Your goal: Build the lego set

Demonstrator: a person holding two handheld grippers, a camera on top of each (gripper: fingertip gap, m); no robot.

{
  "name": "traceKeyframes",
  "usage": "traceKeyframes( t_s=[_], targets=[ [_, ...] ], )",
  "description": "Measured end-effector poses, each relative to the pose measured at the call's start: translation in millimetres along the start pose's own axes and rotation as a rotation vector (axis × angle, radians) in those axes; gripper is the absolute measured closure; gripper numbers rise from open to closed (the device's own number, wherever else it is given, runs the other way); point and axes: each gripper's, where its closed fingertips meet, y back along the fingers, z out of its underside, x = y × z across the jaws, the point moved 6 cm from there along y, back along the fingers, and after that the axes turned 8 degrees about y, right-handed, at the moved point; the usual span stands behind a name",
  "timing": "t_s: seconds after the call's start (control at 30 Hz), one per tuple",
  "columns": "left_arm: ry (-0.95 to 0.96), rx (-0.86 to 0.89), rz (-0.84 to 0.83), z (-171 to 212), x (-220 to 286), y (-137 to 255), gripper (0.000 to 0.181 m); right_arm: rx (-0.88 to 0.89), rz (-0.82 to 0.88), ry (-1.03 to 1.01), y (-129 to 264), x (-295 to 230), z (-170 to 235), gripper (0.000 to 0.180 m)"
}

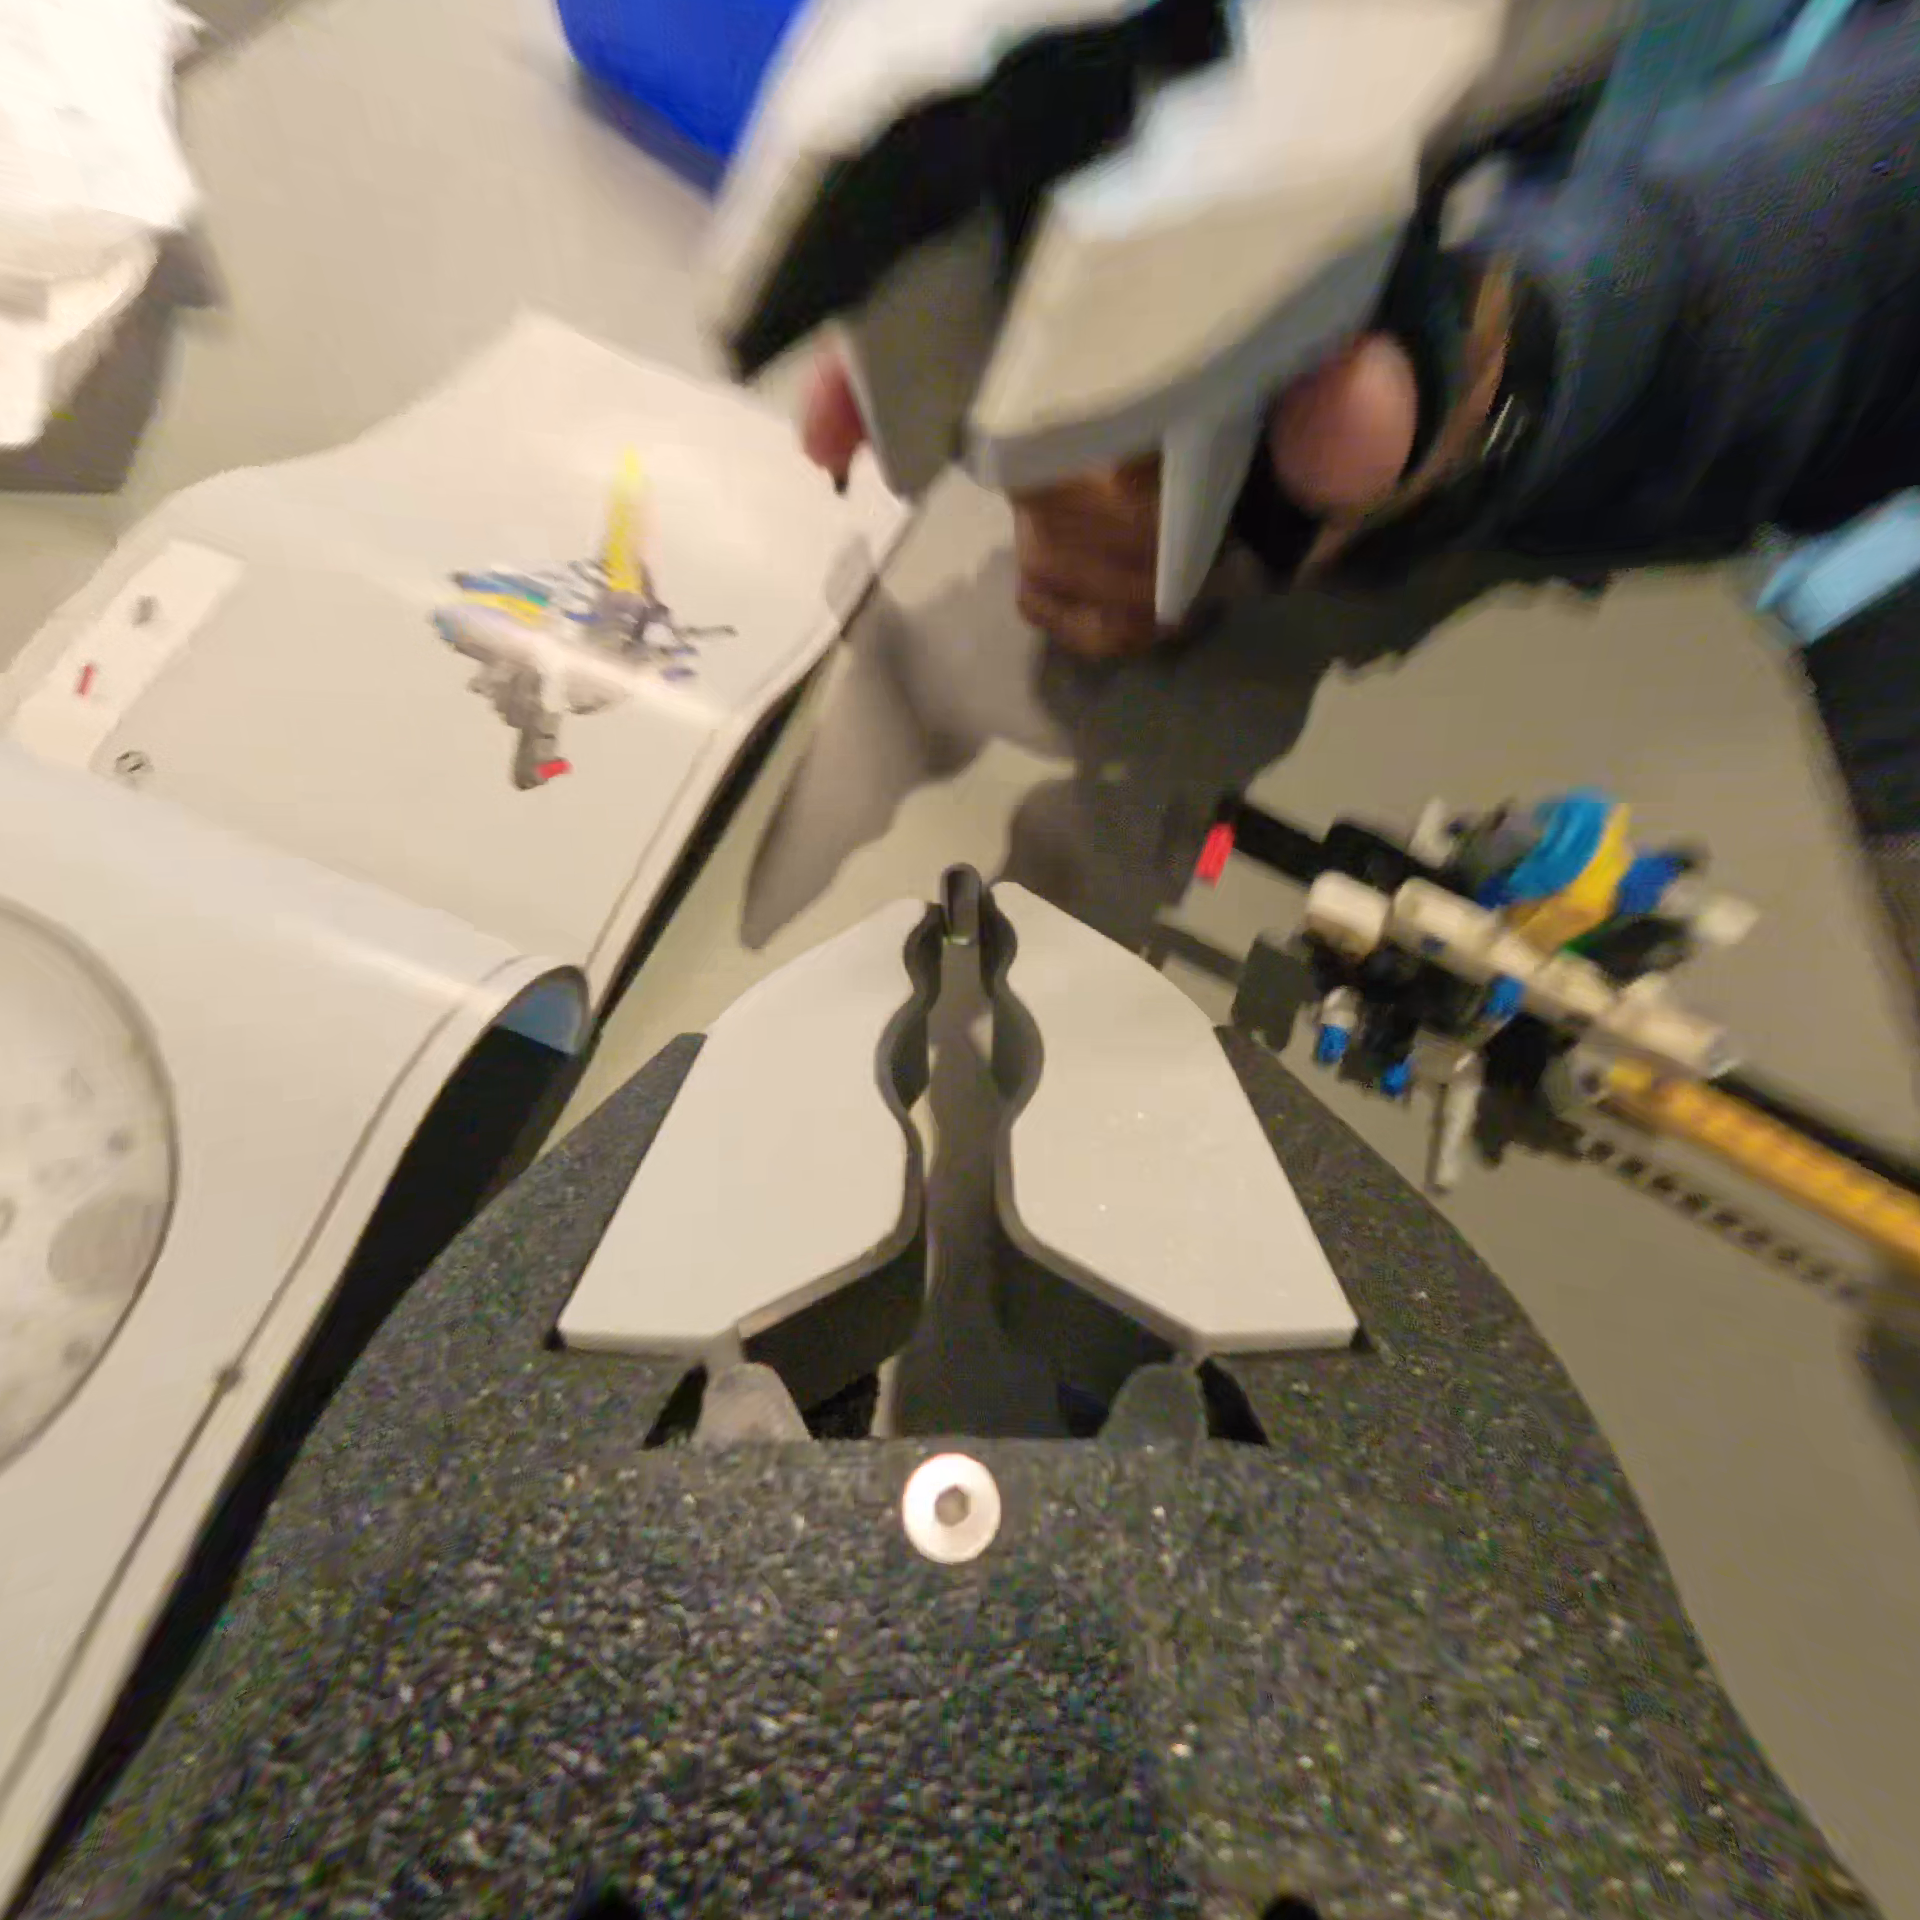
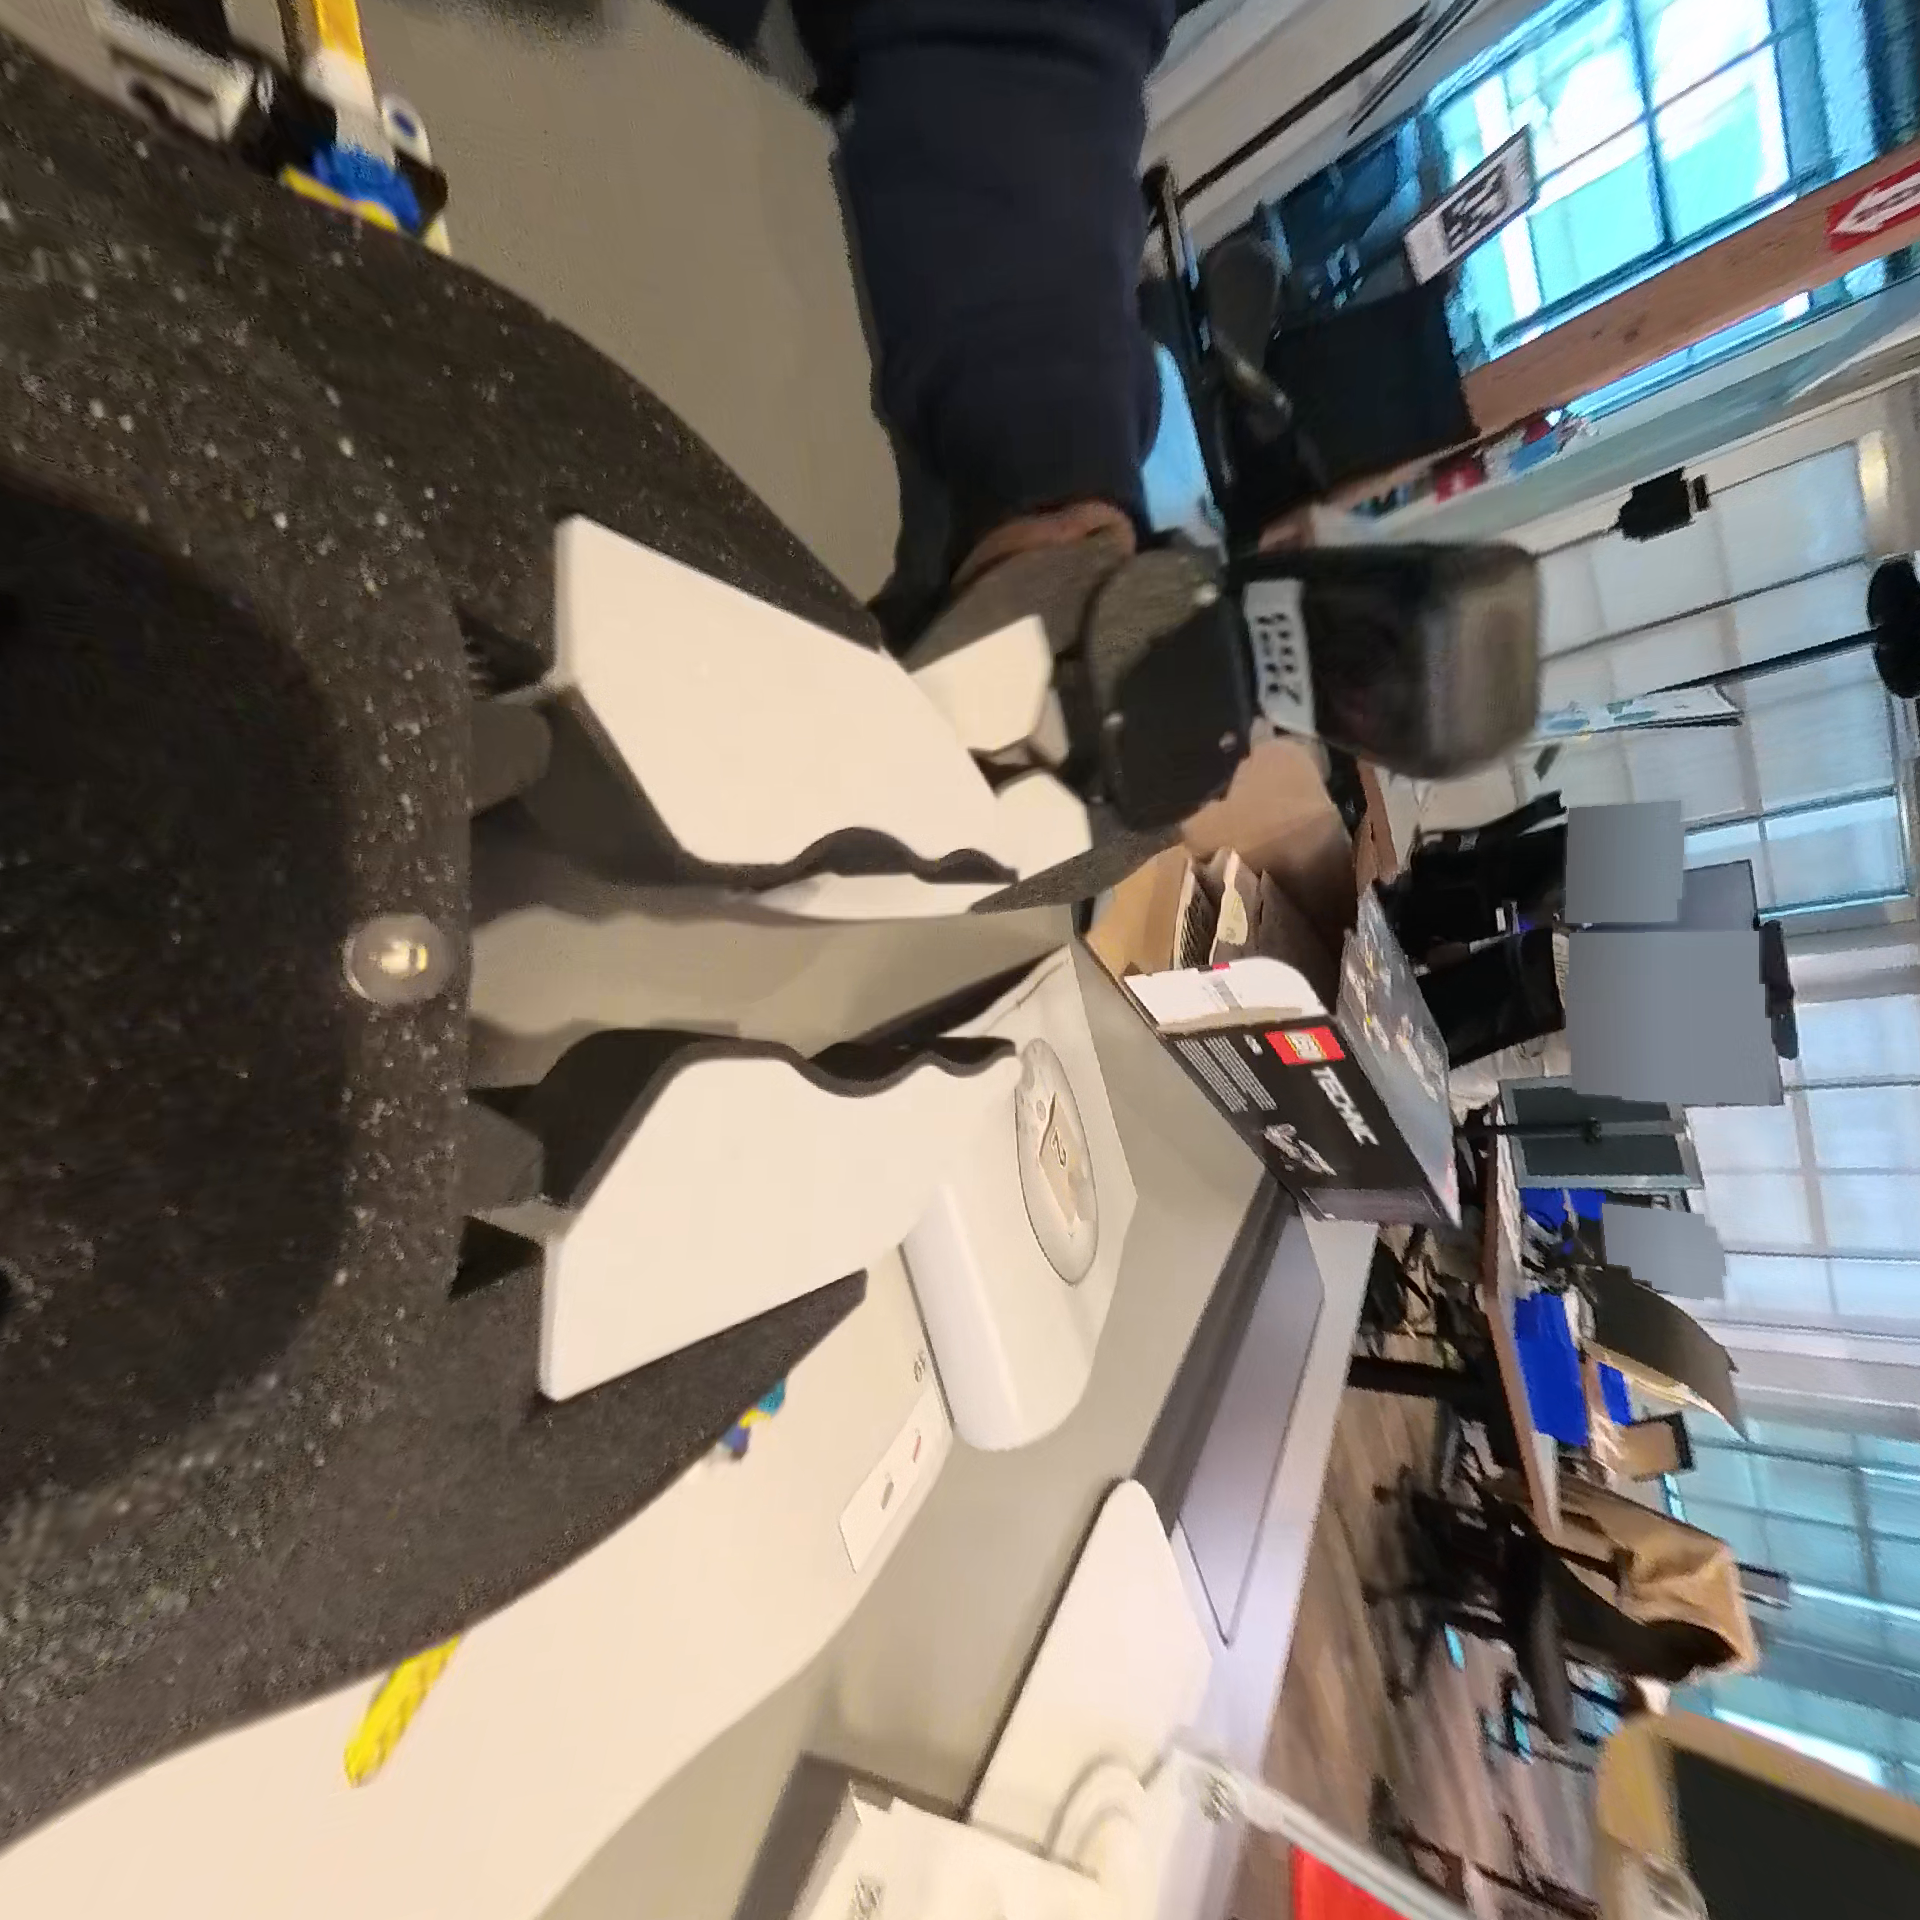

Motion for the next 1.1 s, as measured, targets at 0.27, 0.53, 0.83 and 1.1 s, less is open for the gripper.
traceKeyframes(
  t_s=[0.27, 0.53, 0.83, 1.1],
  targets=[
    [0.476, 0.603, 0.384, -33.8, -10.2, 46.5, 0.175, 0.056, 0.087, 0.328, -4.2, -3.1, -3.3, 0.146],
    [0.725, 0.733, 0.575, -31.1, -12.4, 36.3, 0.175, 0.101, 0.139, 0.589, -11.6, -18.2, -5.7, 0.145],
    [0.768, 0.706, 0.616, -30.5, -8.8, 29.0, 0.174, 0.11, 0.143, 0.646, -13.0, -22.4, -3.7, 0.149],
    [0.773, 0.664, 0.616, -29.6, -3.5, 23.2, 0.174, 0.105, 0.162, 0.698, -13.5, -25.8, -3.6, 0.155]
  ],
)
